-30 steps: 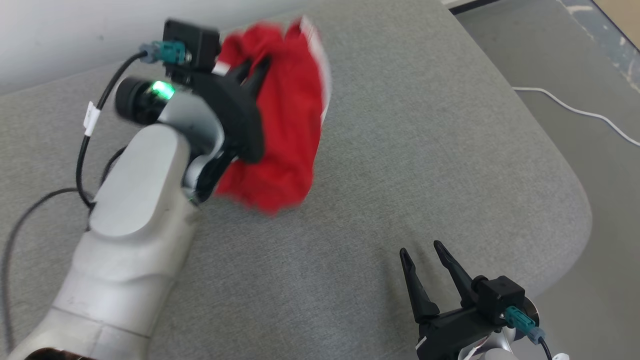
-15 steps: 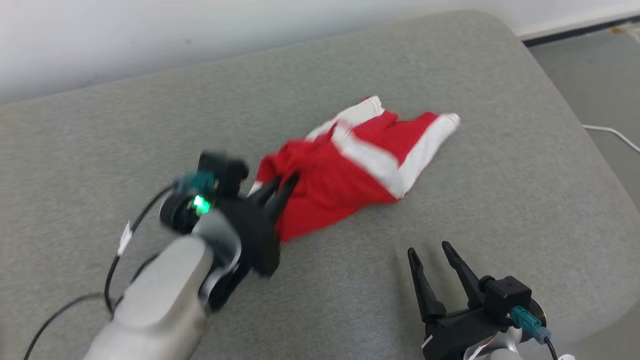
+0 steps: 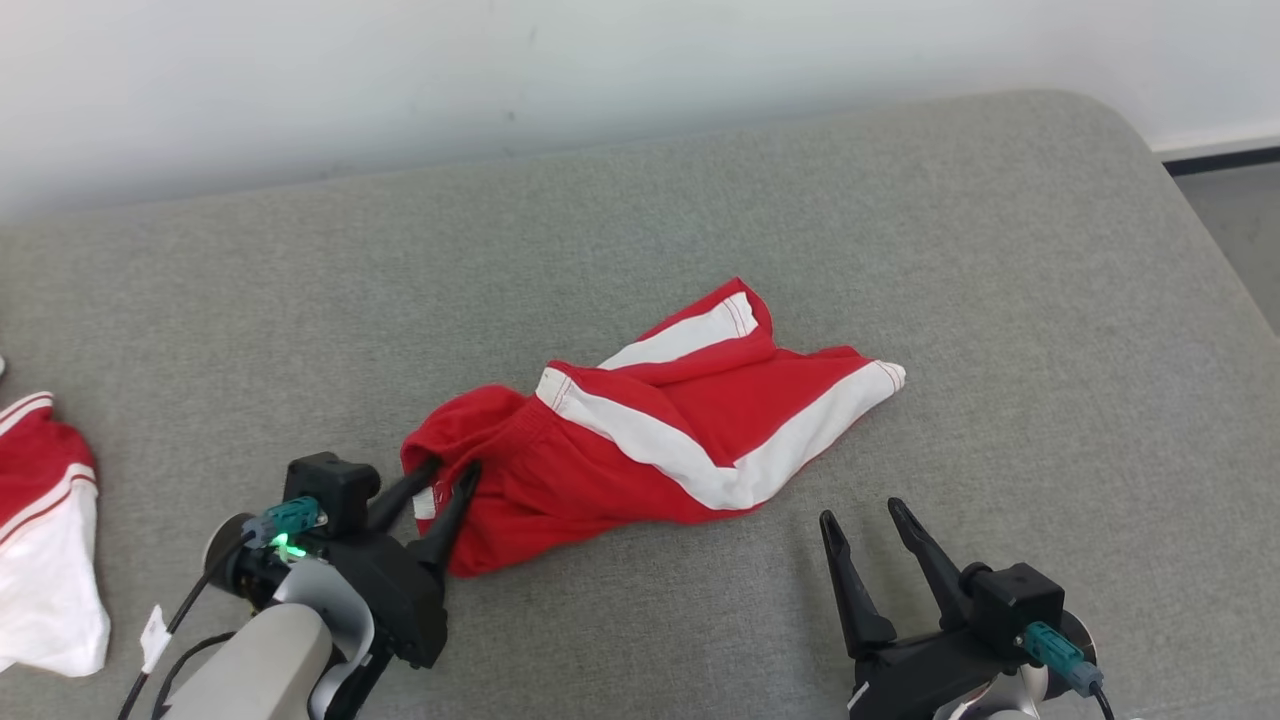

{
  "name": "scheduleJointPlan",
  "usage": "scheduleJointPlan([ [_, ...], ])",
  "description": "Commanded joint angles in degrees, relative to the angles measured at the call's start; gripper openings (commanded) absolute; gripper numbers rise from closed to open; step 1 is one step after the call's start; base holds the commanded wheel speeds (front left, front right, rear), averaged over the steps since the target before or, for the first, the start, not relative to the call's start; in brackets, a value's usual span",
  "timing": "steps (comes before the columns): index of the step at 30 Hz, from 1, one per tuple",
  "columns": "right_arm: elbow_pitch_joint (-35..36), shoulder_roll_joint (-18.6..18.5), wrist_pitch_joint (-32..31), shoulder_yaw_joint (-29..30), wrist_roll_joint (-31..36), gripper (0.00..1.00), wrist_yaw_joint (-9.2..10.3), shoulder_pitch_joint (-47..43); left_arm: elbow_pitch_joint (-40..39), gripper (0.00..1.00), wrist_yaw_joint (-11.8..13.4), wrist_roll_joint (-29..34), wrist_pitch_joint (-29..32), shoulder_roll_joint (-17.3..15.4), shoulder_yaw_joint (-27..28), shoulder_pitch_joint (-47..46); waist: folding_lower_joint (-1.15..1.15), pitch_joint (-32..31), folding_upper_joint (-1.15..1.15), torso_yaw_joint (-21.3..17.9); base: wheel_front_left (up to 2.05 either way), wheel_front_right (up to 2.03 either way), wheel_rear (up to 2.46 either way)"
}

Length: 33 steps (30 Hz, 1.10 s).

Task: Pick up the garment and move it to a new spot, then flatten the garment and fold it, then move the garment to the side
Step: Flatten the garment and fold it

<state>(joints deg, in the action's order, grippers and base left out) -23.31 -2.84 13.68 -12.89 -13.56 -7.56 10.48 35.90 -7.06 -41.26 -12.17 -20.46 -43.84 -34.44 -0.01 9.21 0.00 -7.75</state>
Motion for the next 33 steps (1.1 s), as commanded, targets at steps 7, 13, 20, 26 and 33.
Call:
scheduleJointPlan([
  [7, -0.2, -0.1, -0.4, -0.7, -0.7, 1.0, 0.14, -1.4, 3.1, 1.0, 3.0, -4.0, 0.9, 1.8, 3.6, 0.2, 0.01, -3.2, 0.0, 2.0, 0.0, 0.0, 0.0],
  [13, -0.2, -0.1, -0.8, -1.0, -1.0, 1.0, 0.14, -2.3, -3.8, 1.0, 4.4, -9.8, 9.4, 2.2, 5.8, -1.2, 0.01, -4.8, 0.0, 2.2, 0.0, 0.0, 0.0],
  [20, 0.1, -0.1, -0.8, -2.4, -1.7, 1.0, 0.14, -1.6, -3.5, 1.0, 7.2, -10.5, 21.4, 2.9, 3.5, -5.7, 0.01, -3.8, 0.0, -0.8, 0.0, 0.0, 0.0],
  [26, 0.0, -0.1, -0.5, -2.5, -1.9, 1.0, 0.14, -0.9, 0.5, 1.0, 8.0, -11.1, 26.2, 4.8, 2.4, -9.1, 0.01, -2.3, 0.0, -3.8, 0.0, 0.0, 0.0],
  [33, -0.1, -0.1, 0.0, -2.2, -2.0, 1.0, 0.14, -0.3, 3.8, 1.0, 8.3, -11.0, 27.5, 5.8, 1.9, -10.8, 0.01, -1.5, 0.0, -5.1, 0.0, 0.0, 0.0],
])
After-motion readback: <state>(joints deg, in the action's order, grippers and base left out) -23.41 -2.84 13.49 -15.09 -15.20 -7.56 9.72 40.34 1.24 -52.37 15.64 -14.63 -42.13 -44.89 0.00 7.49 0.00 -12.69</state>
